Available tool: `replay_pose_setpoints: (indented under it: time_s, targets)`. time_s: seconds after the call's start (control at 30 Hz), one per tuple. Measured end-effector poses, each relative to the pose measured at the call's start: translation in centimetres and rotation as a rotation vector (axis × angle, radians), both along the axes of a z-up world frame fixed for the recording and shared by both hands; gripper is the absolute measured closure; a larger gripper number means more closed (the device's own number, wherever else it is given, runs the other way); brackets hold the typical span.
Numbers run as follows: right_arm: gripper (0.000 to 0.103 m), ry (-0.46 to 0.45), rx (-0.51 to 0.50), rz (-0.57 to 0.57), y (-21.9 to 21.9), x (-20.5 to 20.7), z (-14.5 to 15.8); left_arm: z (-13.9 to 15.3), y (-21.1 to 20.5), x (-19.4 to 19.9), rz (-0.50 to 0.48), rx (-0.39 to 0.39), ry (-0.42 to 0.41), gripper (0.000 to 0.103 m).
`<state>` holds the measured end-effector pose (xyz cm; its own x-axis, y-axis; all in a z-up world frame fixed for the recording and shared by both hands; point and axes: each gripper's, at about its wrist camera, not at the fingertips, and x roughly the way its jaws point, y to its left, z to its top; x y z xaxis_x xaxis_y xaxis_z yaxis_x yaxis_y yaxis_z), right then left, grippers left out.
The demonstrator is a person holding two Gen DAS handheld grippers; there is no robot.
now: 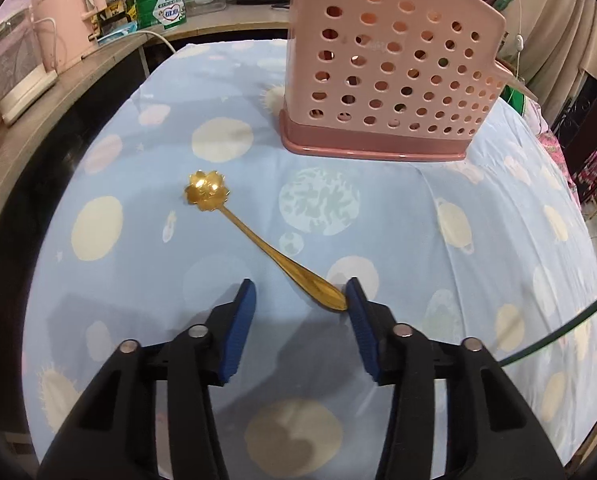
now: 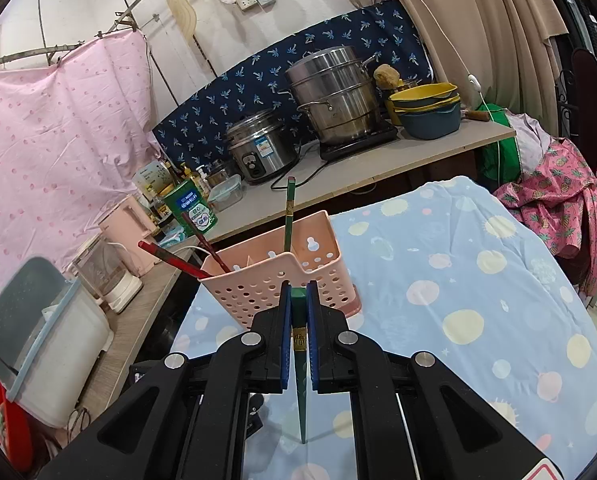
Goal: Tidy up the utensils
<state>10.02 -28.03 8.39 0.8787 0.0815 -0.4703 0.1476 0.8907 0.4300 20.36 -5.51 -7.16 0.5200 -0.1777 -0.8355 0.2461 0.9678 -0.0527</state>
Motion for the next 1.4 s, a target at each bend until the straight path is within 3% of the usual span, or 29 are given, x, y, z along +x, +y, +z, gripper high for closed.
replay_pose_setpoints:
  time_s: [0.1, 0.2, 0.33, 0.37, 0.7, 0.8, 0.83, 1.0, 1.4]
  targets:
    - [0.096, 0.000, 0.001, 0.004, -0.1, 0.0, 0.0, 0.2, 1.5, -0.3, 0.006, -0.034, 0.015, 0.083]
    - [0.096, 0.003, 0.005, 0.012, 0.0, 0.3, -0.3, 0.1, 3.0, -0.4, 0.019, -0.092, 0.040, 0.086]
    - [0.096, 0.005, 0.009, 0.019, 0.3, 0.6, -0.5, 0.2, 3.5, -0.4, 0.025, -0.104, 0.045, 0.087]
    - [0.096, 0.005, 0.008, 0.020, 0.3, 0.6, -0.4, 0.1, 3.5, -0.4, 0.027, -0.109, 0.048, 0.092]
    - [0.096, 0.000, -0.003, 0.028, 0.7, 1.0, -0.1, 1.7, 4.1, -1.6, 0.016, -0.160, 0.033, 0.093]
    - [0.096, -0.006, -0.004, 0.030, 0.8, 1.1, 0.2, 3.3, 4.6, -2.4, 0.020, -0.165, -0.002, 0.094]
    - [0.096, -0.008, -0.006, 0.031, 0.8, 1.2, 0.4, 3.8, 4.7, -2.6, 0.022, -0.165, -0.018, 0.103]
    - [0.096, -0.015, -0.005, 0.035, 0.9, 1.2, 0.7, 5.9, 5.8, -2.9, 0.040, -0.177, -0.065, 0.103]
    - [0.096, -0.015, -0.002, 0.037, 1.1, 1.2, 0.6, 6.7, 5.9, -2.4, 0.032, -0.173, -0.090, 0.103]
